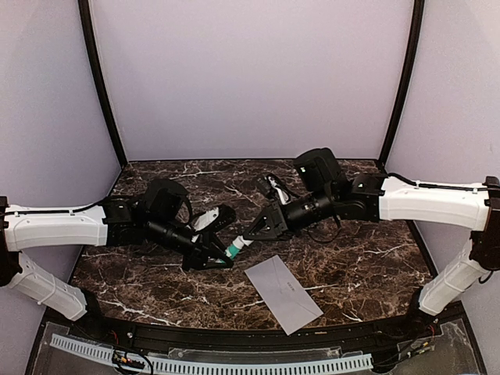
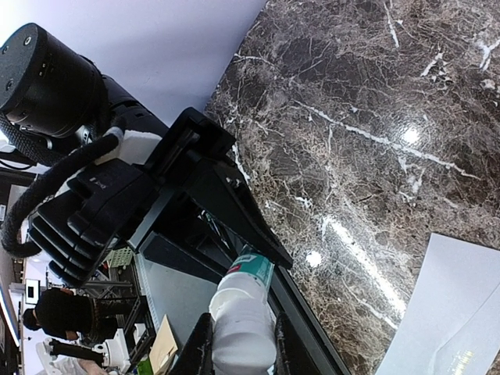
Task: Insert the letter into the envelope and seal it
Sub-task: Close the solid glue cap on the solid glue.
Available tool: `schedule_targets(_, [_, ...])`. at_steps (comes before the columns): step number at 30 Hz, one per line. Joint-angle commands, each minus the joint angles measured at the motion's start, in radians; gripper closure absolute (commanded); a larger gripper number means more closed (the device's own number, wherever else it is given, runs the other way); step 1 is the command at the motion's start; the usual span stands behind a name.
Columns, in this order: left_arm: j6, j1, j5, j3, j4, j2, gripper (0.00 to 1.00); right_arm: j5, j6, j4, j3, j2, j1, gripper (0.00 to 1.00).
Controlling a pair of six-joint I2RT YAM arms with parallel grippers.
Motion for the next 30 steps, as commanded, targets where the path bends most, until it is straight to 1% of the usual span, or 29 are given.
schedule_targets(1, [0.015, -0.005, 0.011, -0.004, 0.001, -0.022, 1.0, -0.018, 0.008, 0.05, 0.018, 0.011, 0.011, 1.0])
schedule_targets(19, [0.013, -0.006, 0.014, -0.001, -0.004, -0.012, 1.0, -0.037, 0.012, 0.065, 0.017, 0.019, 0.035, 1.0])
schedule_targets(30, [0.006, -0.005, 0.028, 0.011, -0.017, 0.02, 1.0, 0.019, -0.007, 0.021, 0.033, 0.026, 0.076, 1.0])
